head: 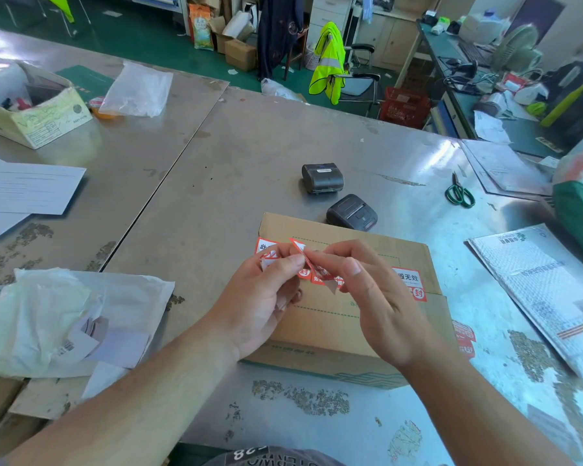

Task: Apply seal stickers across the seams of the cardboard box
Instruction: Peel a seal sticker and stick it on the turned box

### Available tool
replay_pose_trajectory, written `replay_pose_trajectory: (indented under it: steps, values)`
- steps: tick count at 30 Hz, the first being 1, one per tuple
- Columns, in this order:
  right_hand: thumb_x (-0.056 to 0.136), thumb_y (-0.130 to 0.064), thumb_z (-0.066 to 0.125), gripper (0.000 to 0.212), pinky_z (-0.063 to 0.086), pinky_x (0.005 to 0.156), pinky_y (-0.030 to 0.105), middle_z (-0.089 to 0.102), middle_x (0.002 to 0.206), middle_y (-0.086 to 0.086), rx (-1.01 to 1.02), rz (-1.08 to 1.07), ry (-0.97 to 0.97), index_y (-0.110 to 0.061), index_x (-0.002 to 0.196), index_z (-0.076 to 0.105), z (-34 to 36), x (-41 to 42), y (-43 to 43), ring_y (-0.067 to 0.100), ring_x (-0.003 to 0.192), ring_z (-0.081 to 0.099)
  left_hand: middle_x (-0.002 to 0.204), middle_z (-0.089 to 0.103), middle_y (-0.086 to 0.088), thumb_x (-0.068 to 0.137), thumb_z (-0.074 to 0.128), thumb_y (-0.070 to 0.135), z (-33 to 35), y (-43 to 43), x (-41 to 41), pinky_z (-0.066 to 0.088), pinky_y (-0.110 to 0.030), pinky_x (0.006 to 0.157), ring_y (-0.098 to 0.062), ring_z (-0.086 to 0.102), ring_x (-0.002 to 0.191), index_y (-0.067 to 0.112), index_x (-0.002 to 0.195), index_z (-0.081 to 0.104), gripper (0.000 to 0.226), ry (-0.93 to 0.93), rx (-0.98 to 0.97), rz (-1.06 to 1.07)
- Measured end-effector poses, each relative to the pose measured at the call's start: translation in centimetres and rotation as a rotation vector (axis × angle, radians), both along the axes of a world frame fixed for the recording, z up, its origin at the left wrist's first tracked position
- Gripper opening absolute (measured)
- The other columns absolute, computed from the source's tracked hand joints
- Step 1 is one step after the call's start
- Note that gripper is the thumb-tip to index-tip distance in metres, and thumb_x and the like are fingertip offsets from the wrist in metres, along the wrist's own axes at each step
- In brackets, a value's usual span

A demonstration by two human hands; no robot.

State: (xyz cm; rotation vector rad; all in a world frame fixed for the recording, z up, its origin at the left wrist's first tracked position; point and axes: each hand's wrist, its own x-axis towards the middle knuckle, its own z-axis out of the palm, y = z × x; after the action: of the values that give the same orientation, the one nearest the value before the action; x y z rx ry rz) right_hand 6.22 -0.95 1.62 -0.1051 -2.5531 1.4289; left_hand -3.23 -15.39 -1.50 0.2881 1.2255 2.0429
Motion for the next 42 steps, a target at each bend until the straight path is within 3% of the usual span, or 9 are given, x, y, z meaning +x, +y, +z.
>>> replay_pose_trajectory:
  steps: [3,6,11,18,24,28,32,36,42]
  values:
    - [0.103,-0.046,0.025,0.054,0.043,0.085,0.023,0.061,0.11,-0.001,-0.028,0.0,-0.017,-0.029,0.13,0.069,0.2,-0.1,0.0,0.021,0.107,0.06,0.043,0.038,0.006,0.085,0.055,0.019,0.1,-0.1,-0.1,0.033,-0.03,0.062,-0.008,0.031,0.044,0.009,0.084,0.056,0.011,0.027,0.026,-0.012]
    - [0.102,-0.047,0.026,0.055,0.043,0.083,0.023,0.064,0.106,0.001,-0.077,-0.012,-0.01,-0.027,0.128,0.07,0.3,-0.2,-0.1,0.021,0.103,0.062,0.047,0.043,0.004,0.085,0.053,0.018,0.2,-0.1,-0.2,0.032,-0.03,0.063,-0.008,0.031,0.044,0.003,0.092,0.057,0.017,0.061,0.003,-0.019]
    - [0.099,-0.051,0.024,0.052,0.049,0.081,0.048,0.072,0.099,0.005,-0.17,-0.06,-0.041,-0.042,0.113,0.073,0.5,-0.5,-0.1,0.023,0.095,0.063,0.044,0.04,0.007,0.082,0.055,0.018,0.5,0.0,-0.2,0.031,-0.03,0.061,-0.009,0.029,0.045,0.011,0.08,0.058,0.007,0.086,-0.021,-0.016]
    - [0.105,-0.037,0.023,0.054,0.044,0.077,0.02,0.074,0.091,-0.001,-0.049,0.008,0.016,-0.023,0.111,0.075,1.0,-0.5,-0.4,0.016,0.095,0.064,0.055,0.057,0.006,0.084,0.051,0.014,0.8,0.2,-0.2,0.036,-0.02,0.053,-0.006,0.046,0.05,0.002,0.082,0.051,0.012,0.155,0.012,-0.055]
    - [0.106,-0.036,0.022,0.061,0.047,0.089,0.037,0.073,0.097,-0.004,0.139,0.031,0.043,-0.01,0.089,0.075,0.5,-0.5,0.1,0.017,0.109,0.063,0.064,0.058,0.002,0.083,0.055,0.016,0.8,0.3,-0.4,0.035,-0.014,0.049,-0.005,0.044,0.052,-0.015,0.094,0.054,0.033,0.168,-0.062,-0.045]
    - [0.105,-0.037,0.024,0.058,0.047,0.09,0.039,0.071,0.103,-0.003,0.161,0.03,0.048,-0.011,0.083,0.072,0.3,-0.4,0.1,0.017,0.113,0.062,0.066,0.057,0.002,0.083,0.057,0.018,0.9,0.3,-0.4,0.033,-0.017,0.05,-0.006,0.042,0.052,-0.004,0.094,0.059,0.024,0.157,-0.081,-0.033]
    - [0.104,-0.039,0.025,0.058,0.048,0.088,0.041,0.069,0.105,-0.001,0.16,0.01,0.057,-0.009,0.086,0.072,0.1,-0.2,0.3,0.018,0.11,0.063,0.067,0.058,0.0,0.084,0.058,0.018,0.9,0.1,-0.5,0.034,-0.019,0.053,-0.007,0.042,0.053,-0.016,0.094,0.055,0.035,0.203,-0.144,-0.026]
    - [0.104,-0.038,0.025,0.059,0.048,0.089,0.041,0.07,0.11,-0.001,0.15,0.009,0.082,-0.009,0.09,0.073,-0.1,-0.1,0.5,0.017,0.112,0.064,0.075,0.066,-0.001,0.084,0.06,0.021,1.4,0.3,-0.7,0.036,-0.016,0.058,-0.003,0.051,0.058,-0.004,0.089,0.065,0.026,0.338,-0.232,-0.021]
    - [0.104,-0.034,0.025,0.054,0.049,0.091,0.039,0.07,0.115,-0.004,0.142,0.009,0.133,-0.01,0.096,0.072,0.2,0.1,0.4,0.017,0.116,0.063,0.062,0.06,0.012,0.086,0.062,0.015,1.7,0.7,-0.4,0.035,-0.01,0.052,0.001,0.048,0.05,0.009,0.076,0.064,0.012,0.325,-0.234,0.021]
